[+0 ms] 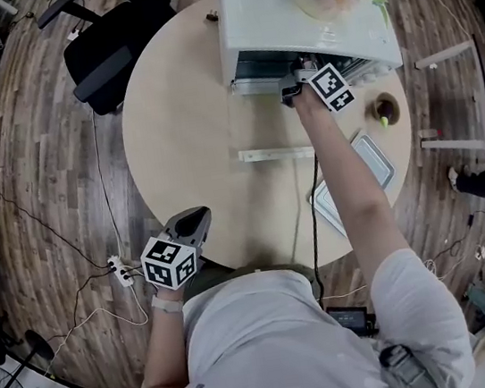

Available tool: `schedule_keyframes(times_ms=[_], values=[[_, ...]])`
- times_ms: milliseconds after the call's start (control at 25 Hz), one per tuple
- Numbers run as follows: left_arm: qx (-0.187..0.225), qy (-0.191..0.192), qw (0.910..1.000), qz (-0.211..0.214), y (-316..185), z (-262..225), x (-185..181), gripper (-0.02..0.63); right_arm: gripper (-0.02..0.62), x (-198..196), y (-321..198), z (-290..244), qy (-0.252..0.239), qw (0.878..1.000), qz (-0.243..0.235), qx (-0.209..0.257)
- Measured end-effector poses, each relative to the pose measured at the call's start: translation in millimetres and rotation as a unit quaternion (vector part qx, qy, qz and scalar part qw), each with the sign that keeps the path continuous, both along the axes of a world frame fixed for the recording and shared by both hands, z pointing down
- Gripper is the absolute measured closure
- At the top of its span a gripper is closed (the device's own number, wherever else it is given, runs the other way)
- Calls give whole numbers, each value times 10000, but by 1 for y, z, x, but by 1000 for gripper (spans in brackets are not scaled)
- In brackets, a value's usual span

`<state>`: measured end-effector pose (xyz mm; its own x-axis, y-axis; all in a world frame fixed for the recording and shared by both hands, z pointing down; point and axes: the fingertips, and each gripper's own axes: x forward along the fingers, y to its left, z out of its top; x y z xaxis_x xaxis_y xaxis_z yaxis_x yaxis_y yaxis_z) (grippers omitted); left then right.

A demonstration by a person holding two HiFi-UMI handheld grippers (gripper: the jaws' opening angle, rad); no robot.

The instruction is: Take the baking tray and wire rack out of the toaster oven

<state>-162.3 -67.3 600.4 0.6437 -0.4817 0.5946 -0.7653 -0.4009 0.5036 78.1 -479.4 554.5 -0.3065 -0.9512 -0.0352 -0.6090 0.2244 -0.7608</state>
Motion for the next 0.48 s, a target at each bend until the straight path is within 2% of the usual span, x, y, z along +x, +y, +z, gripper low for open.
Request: schedule_keyframes(times_ms=[280, 480], values=[[46, 16, 10000, 30, 1, -1, 3, 606, 554, 2, 15, -1, -479, 9988, 27, 75], [52, 7, 10000, 58, 5, -2, 3, 606, 561, 2, 32, 0, -595, 9982, -1, 81]])
